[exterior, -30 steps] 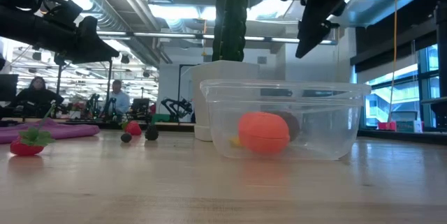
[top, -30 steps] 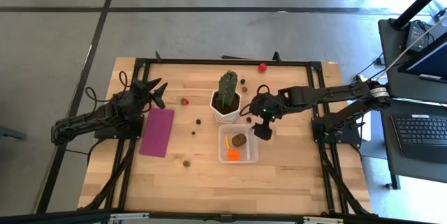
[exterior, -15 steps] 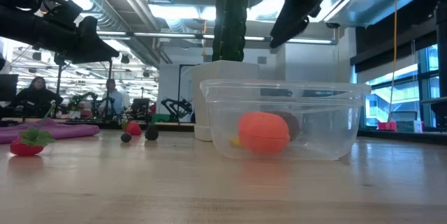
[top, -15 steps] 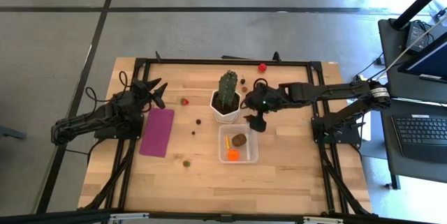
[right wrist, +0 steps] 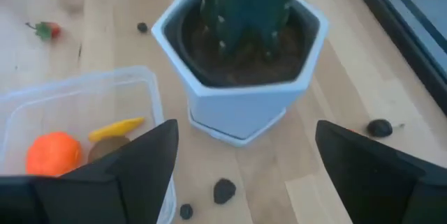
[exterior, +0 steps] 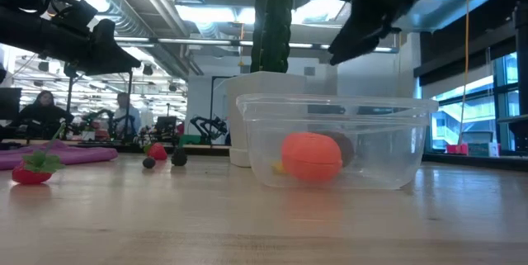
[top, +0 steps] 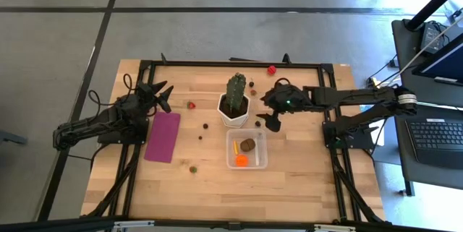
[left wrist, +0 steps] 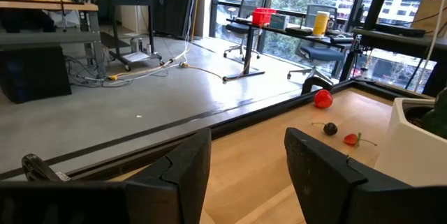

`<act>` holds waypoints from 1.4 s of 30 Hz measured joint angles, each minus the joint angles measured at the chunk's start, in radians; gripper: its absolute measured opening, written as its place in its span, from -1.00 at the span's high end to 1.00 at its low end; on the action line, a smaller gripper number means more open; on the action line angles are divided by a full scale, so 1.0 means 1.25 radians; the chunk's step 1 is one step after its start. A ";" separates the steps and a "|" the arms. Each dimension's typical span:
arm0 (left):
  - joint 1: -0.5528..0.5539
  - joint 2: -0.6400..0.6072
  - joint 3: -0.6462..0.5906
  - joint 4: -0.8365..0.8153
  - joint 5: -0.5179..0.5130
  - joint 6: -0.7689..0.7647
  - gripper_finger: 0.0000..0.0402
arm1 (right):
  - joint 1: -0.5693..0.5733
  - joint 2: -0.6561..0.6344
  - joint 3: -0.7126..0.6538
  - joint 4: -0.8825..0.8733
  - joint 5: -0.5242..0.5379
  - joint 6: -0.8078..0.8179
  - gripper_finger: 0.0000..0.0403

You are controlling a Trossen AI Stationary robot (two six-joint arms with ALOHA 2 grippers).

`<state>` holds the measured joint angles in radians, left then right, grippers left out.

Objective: Pick and placing Produce into tupperware
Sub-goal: Put the blackberry into the transparent bin

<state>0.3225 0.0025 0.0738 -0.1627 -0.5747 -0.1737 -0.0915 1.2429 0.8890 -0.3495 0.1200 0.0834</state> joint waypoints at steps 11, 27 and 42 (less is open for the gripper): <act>0.000 0.000 0.000 0.000 0.000 0.000 0.12 | -0.026 -0.062 -0.245 0.203 0.000 0.011 -0.67; 0.000 0.000 0.000 0.000 0.000 0.000 0.12 | -0.029 -0.059 -0.434 0.401 0.014 0.034 -0.67; 0.000 0.000 0.000 0.000 0.000 0.000 0.12 | -0.029 -0.059 -0.435 0.427 0.016 0.008 -0.67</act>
<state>0.3225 0.0025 0.0734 -0.1627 -0.5747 -0.1738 -0.1280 1.1687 0.3450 0.1848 0.1404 0.0939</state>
